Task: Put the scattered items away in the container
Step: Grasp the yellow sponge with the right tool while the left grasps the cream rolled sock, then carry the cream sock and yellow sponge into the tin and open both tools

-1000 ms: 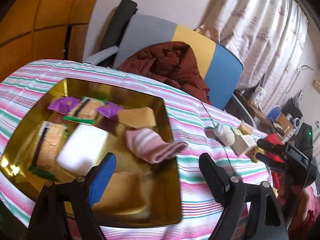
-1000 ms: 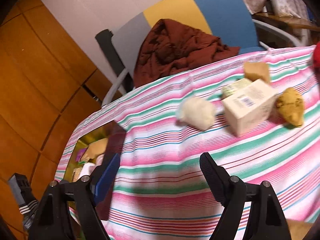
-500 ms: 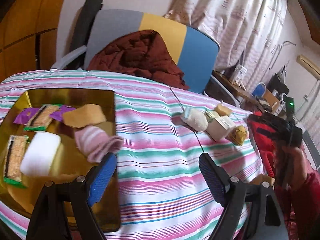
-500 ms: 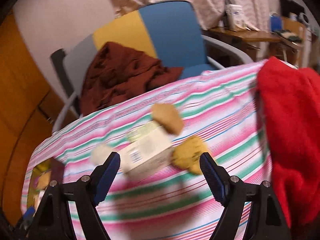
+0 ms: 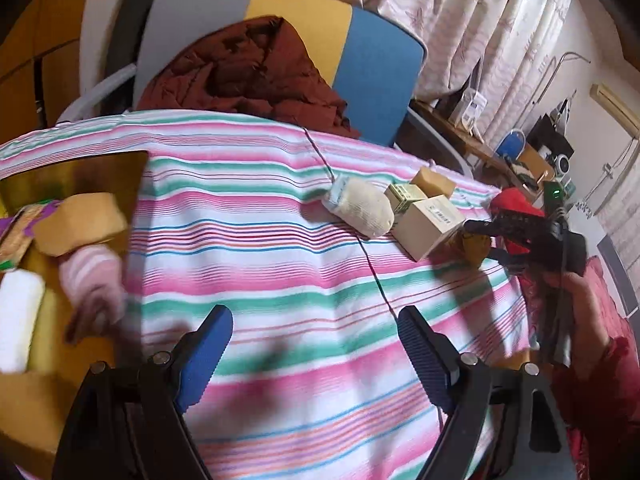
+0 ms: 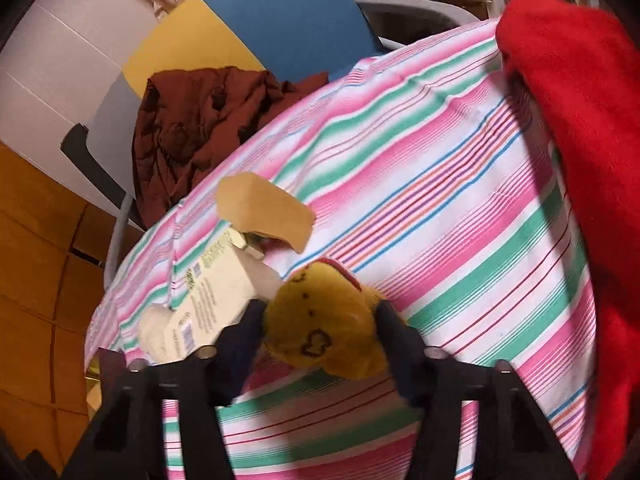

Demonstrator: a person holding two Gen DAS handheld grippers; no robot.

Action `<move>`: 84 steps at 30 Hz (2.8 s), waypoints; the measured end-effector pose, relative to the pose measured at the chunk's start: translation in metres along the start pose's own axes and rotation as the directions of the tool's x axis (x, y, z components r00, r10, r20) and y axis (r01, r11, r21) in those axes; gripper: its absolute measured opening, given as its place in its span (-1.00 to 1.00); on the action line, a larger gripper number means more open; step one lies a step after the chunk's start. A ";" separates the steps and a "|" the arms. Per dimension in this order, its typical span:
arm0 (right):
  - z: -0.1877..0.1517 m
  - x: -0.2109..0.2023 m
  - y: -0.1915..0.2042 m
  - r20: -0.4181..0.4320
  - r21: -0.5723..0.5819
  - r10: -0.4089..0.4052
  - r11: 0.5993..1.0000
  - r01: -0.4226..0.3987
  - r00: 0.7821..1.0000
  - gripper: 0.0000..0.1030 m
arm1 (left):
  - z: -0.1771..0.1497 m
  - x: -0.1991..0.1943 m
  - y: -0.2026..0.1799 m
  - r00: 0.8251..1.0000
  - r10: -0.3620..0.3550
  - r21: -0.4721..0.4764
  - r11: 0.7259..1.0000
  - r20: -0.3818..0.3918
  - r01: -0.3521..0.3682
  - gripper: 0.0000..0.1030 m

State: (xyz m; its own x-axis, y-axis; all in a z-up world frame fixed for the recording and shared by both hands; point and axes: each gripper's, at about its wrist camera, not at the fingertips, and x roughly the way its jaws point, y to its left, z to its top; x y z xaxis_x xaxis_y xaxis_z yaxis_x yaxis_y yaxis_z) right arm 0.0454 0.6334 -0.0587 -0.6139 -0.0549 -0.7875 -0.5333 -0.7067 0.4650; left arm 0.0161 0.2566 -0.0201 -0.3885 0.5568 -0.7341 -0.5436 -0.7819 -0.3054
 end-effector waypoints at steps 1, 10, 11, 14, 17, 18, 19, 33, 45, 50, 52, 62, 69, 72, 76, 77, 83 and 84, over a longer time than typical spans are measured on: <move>-0.001 -0.001 0.001 0.003 0.000 0.005 1.000 -0.005 1.000 -0.03 | 0.004 0.008 -0.002 1.000 -0.005 -0.002 1.000 -0.008 0.005 0.67; -0.009 -0.018 0.012 0.057 -0.085 -0.097 0.991 0.102 0.994 -0.17 | 0.038 0.055 -0.021 1.000 0.016 0.018 1.000 -0.015 -0.015 0.67; -0.008 -0.019 0.010 0.059 -0.080 -0.095 0.992 0.100 0.994 -0.17 | 0.042 0.059 -0.024 1.000 0.022 0.035 0.999 -0.011 -0.022 0.67; -0.006 -0.017 0.003 0.041 -0.045 -0.087 0.995 0.089 0.995 -0.17 | 0.052 0.067 -0.033 1.000 0.029 0.076 0.997 0.010 -0.029 0.67; -0.005 -0.015 -0.002 0.023 -0.016 -0.072 0.997 0.073 0.997 -0.17 | 0.064 0.077 -0.039 0.999 0.032 0.099 0.995 0.008 -0.032 0.67; -0.005 -0.016 -0.002 0.024 -0.020 -0.076 0.997 0.077 0.997 -0.17 | 0.068 0.083 -0.041 0.999 0.038 0.110 0.993 0.004 -0.038 0.67; -0.006 -0.016 0.000 0.024 -0.029 -0.083 0.996 0.084 0.996 -0.17 | 0.072 0.088 -0.043 0.999 0.049 0.125 0.991 -0.002 -0.049 0.67; -0.007 -0.010 0.011 0.020 -0.089 -0.121 0.989 0.122 0.992 -0.17 | 0.085 0.144 -0.067 0.998 0.049 0.299 0.954 -0.047 -0.033 0.50; -0.007 -0.011 0.012 0.032 -0.093 -0.124 0.988 0.127 0.992 -0.17 | 0.051 0.121 -0.053 0.997 0.021 0.230 0.972 0.073 -0.037 0.35; -0.006 -0.025 0.024 0.115 -0.140 -0.127 0.980 0.143 0.985 -0.17 | 0.034 0.106 -0.047 0.996 0.017 0.203 0.979 0.084 -0.034 0.33; -0.008 -0.027 0.033 0.131 -0.177 -0.111 0.975 0.133 0.985 -0.17 | 0.028 0.099 -0.042 0.996 0.011 0.188 0.982 0.083 -0.026 0.33; -0.016 -0.050 0.057 0.281 -0.279 -0.080 0.947 0.161 0.956 -0.17 | 0.003 0.049 -0.020 0.994 -0.012 0.117 0.993 0.113 -0.002 0.31; -0.027 -0.067 0.080 0.369 -0.374 -0.009 0.914 0.157 0.929 -0.17 | -0.005 -0.014 -0.014 0.971 -0.057 0.135 0.990 0.232 0.026 0.31; -0.036 -0.075 0.095 0.412 -0.439 0.029 0.882 0.170 0.911 -0.17 | -0.005 -0.037 0.004 0.964 -0.052 0.084 0.996 0.261 0.031 0.31; -0.050 -0.075 0.118 0.402 -0.533 0.073 0.829 0.169 0.913 -0.17 | -0.006 -0.062 0.035 0.958 -0.013 0.017 1.000 0.287 0.008 0.31; -0.053 -0.072 0.123 0.390 -0.552 0.073 0.817 0.169 0.918 -0.17 | -0.007 -0.068 0.043 0.957 -0.006 0.002 1.000 0.290 0.005 0.31; -0.080 -0.057 0.172 0.257 -0.661 0.095 0.743 0.103 0.962 -0.17 | -0.013 -0.103 0.103 0.948 0.064 -0.124 0.992 0.310 -0.027 0.31; -0.086 -0.055 0.182 0.213 -0.671 0.118 0.739 0.057 0.970 -0.17 | -0.015 -0.107 0.111 0.948 0.072 -0.141 0.990 0.310 -0.029 0.31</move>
State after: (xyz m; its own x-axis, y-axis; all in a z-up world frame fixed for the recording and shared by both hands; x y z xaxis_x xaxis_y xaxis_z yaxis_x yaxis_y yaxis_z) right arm 0.0322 0.4469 0.0349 -0.7824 0.0132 -0.6226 -0.0386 -0.9989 0.0274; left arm 0.0085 0.1058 0.0149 -0.6386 0.5582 -0.5297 -0.4217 -0.8296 -0.3660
